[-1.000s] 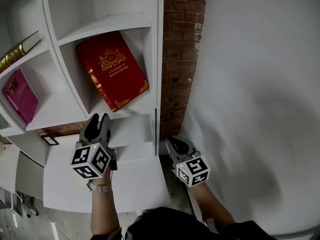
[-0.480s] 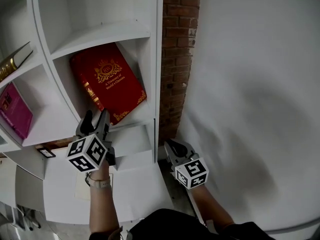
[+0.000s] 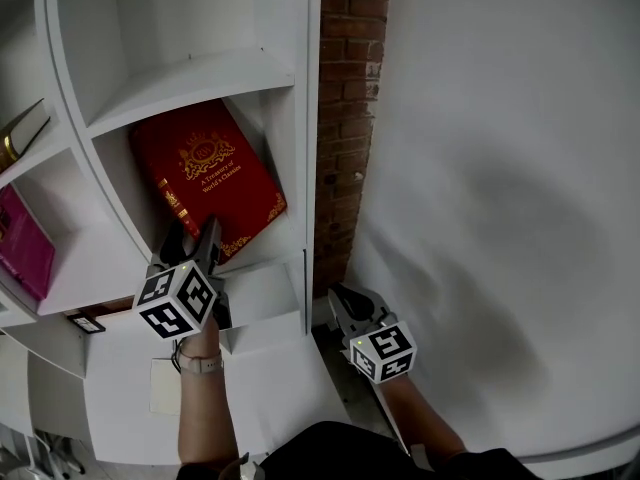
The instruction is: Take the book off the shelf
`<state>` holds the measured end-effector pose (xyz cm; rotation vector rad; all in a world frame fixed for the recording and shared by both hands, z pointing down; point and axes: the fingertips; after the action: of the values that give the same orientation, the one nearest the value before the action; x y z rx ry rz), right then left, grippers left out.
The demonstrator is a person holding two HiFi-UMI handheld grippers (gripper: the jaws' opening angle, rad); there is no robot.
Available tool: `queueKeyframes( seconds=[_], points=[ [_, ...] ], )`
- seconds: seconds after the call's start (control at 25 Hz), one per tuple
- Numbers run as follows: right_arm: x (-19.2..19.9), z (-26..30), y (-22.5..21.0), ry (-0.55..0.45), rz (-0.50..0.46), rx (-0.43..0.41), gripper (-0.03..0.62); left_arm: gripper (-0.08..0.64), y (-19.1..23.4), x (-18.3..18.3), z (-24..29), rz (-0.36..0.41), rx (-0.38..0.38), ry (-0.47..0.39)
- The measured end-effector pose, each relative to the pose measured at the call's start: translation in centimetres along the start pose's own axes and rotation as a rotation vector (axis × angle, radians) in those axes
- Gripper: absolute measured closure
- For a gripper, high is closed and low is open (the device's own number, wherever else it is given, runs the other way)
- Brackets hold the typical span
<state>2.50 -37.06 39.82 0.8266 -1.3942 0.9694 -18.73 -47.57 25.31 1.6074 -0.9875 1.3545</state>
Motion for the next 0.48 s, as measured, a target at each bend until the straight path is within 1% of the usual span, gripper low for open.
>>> queueKeyframes(
  seconds=[0.12, 0.24, 0.48],
  points=[
    [0.03, 0.02, -0.38, 0.001, 0.001, 0.011, 0.56, 0.266, -0.38, -0.18, 0.63, 0.036, 0.003, 0.016],
    [0.05, 0.11, -0.49, -0.001, 0.002, 0.014, 0.56, 0.268, -0.32, -0.06, 1.04, 0.057, 0.003, 0.04],
    [0.13, 0.12, -0.56, -0.003, 0.005, 0.008, 0.56, 0.268, -0.32, -0.21, 0.96, 0.076, 0.004, 0.02]
  ],
)
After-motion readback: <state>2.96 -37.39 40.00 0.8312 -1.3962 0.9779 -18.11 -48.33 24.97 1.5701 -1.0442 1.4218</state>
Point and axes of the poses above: the fingertips, and each gripper's own axes: z forward along the fingers, y to its left, x out of its underside, and after that the axes turned 6 degrees about z, right-handed
